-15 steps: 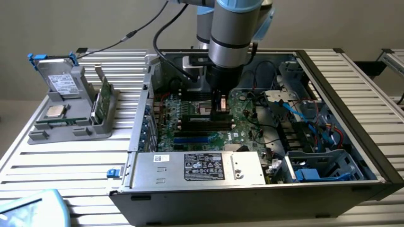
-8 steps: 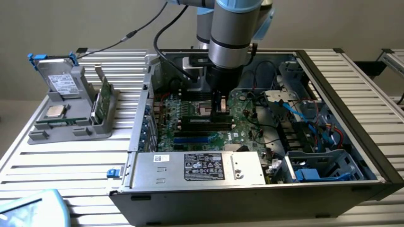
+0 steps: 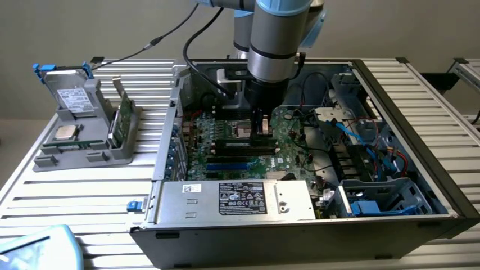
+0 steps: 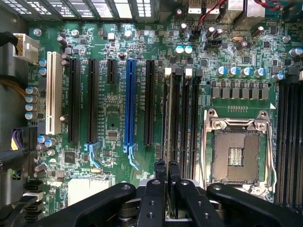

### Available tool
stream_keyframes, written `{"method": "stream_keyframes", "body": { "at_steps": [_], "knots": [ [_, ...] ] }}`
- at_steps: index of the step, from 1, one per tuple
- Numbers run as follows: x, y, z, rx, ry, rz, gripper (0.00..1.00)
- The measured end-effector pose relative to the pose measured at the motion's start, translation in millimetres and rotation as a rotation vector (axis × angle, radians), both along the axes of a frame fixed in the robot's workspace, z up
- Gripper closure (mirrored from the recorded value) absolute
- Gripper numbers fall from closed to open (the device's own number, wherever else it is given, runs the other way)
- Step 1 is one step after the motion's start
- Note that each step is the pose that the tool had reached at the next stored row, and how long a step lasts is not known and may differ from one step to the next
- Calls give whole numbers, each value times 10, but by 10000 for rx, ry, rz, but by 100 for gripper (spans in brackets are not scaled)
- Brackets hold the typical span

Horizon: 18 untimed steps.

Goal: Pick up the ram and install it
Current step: 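Insert the ram into the slot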

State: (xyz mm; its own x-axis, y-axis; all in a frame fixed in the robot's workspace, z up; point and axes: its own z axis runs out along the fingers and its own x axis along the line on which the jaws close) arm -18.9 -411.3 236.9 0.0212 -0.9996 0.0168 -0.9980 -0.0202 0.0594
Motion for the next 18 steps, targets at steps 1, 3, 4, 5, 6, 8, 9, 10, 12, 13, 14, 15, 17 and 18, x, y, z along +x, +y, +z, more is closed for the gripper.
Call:
{"method": "stream_keyframes", "body": {
  "at_steps": [1, 3, 4, 5, 6, 8, 9, 10, 12, 13, 14, 15, 17, 18],
  "knots": [
    [0, 1, -2, 3, -1, 1, 87],
    [-3, 1, -3, 2, -1, 25, 87],
    [-6, 2, -5, 4, -2, 46, 87],
    [-10, 3, -8, 5, -2, 75, 87],
    [-15, 3, -10, 4, -1, 112, 87],
    [-22, 4, -12, 4, -1, 172, 87],
    [-22, 4, -12, 3, -1, 181, 87],
    [-21, 6, -12, 4, -1, 187, 87],
    [-22, 13, -17, 5, -2, 189, 87],
    [-22, 17, -21, 4, -4, 190, 87],
    [-22, 20, -26, 4, -9, 190, 87],
    [-24, 21, -29, 2, -15, 190, 87],
    [-26, 22, -35, 3, -32, 191, 87],
    [-27, 23, -41, 4, -44, 190, 87]
  ]
}}
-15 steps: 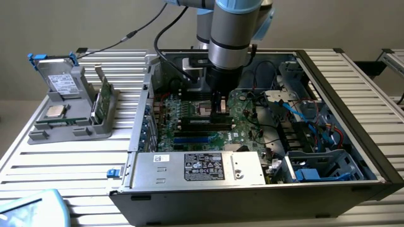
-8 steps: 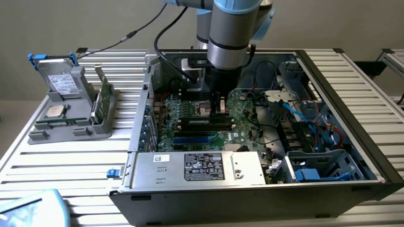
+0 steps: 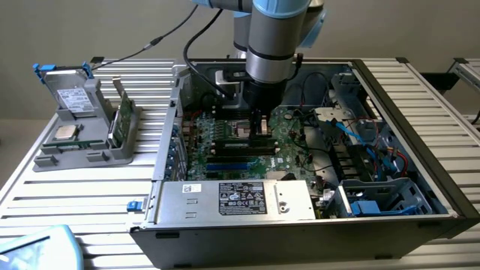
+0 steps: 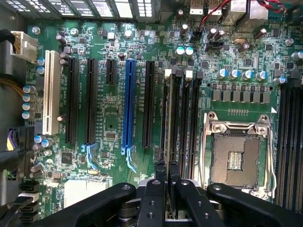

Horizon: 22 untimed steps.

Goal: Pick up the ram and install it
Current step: 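Insert the ram into the slot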

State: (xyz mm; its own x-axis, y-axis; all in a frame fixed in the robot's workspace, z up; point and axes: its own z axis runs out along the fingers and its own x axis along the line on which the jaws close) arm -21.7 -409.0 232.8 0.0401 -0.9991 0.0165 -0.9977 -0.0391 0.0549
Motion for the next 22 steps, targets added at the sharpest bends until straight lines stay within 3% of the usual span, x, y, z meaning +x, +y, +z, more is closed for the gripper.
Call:
{"method": "stream_keyframes", "body": {
  "at_steps": [3, 22],
  "knots": [
    [-5, 2, -18, -2, -49, 1, 87],
    [-10, 10, -36, -28, -52, 25, 87]
  ]
}}
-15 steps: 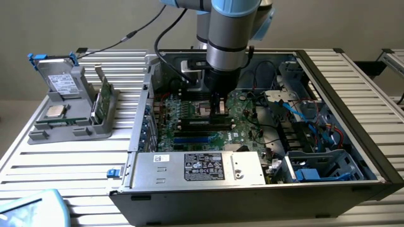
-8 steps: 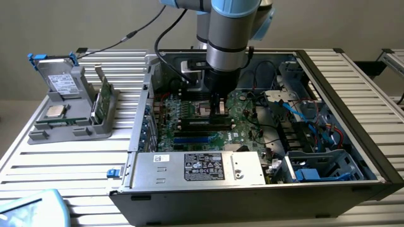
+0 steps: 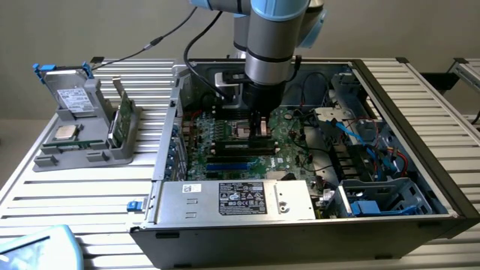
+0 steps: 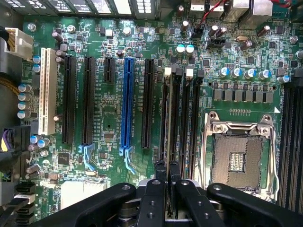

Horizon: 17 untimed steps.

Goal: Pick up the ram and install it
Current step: 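Insert the ram into the slot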

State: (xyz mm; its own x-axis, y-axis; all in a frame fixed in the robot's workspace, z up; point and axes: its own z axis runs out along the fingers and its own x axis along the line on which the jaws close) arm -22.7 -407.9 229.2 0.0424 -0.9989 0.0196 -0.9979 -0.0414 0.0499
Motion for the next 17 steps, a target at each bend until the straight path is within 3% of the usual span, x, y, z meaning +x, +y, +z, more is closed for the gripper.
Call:
{"method": "stream_keyframes", "body": {
  "at_steps": [17],
  "knots": [
    [12, -13, 18, -1, -2, 2, 87]
  ]
}}
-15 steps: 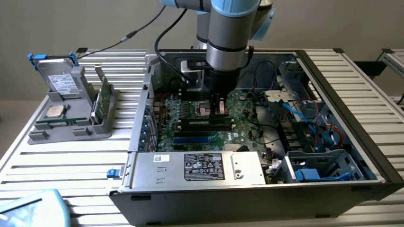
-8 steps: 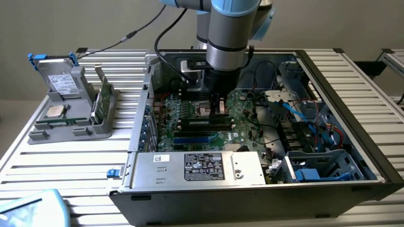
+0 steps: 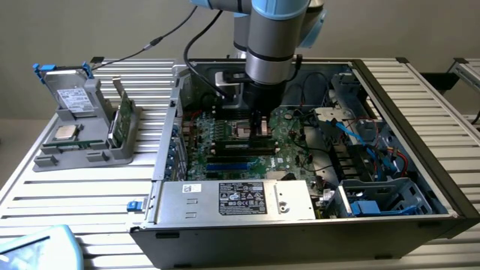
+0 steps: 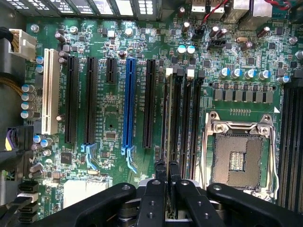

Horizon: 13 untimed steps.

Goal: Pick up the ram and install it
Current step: 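Insert the ram into the slot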

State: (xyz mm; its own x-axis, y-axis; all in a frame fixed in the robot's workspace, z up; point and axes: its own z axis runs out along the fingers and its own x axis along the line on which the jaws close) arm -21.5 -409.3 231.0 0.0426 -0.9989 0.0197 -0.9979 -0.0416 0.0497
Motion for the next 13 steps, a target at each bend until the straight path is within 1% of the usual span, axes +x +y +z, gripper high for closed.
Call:
{"method": "stream_keyframes", "body": {
  "at_steps": [13],
  "knots": [
    [1, 0, -4, -1, 1, -141, 87]
  ]
}}
